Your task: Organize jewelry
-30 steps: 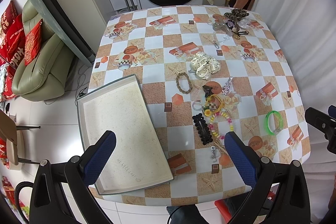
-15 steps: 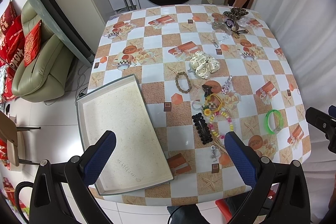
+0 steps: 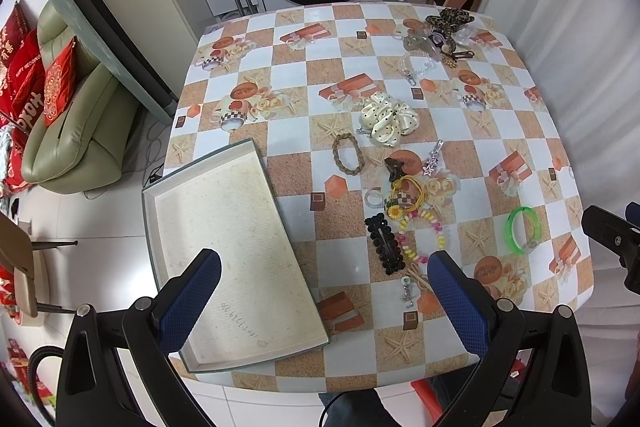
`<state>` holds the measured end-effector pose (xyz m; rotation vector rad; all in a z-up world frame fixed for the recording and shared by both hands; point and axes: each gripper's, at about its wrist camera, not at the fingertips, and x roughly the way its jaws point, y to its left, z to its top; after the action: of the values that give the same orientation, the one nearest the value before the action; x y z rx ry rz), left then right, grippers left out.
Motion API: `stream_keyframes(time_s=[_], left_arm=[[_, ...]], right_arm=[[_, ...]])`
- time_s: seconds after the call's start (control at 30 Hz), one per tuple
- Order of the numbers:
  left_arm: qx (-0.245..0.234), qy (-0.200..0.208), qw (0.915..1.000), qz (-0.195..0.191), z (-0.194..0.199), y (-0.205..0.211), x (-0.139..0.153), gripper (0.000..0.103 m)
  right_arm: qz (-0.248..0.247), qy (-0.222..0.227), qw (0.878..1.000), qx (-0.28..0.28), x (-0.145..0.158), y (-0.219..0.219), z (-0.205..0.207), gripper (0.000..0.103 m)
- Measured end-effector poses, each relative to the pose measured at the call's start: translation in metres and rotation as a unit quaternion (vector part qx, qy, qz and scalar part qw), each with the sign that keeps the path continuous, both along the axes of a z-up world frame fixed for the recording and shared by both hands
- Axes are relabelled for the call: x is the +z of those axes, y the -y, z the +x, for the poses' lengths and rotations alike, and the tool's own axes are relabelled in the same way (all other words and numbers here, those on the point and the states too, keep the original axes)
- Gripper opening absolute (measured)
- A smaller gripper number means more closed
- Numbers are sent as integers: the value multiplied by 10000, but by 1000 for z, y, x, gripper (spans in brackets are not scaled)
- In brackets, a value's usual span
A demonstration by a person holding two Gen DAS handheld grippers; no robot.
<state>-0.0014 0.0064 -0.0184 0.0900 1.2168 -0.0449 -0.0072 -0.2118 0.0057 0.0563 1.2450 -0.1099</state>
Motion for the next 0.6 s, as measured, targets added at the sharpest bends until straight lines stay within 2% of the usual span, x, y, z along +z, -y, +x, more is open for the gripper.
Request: stream_keyframes(time_s=[0.27,0.43,0.6], left_arm=[[113,-183,9998,0,2,-5,-16,103],[110,-361,9992,-102,32,0,-38,103],[48,-452,9985,-313,59,7,-61,103]], right_arm=[[175,-122,9997,-122,-18,3,-4,103],[344,-308,9984,-338,-37,18,-10,103],[586,-639,9940,-674,-75,48,-5,103]])
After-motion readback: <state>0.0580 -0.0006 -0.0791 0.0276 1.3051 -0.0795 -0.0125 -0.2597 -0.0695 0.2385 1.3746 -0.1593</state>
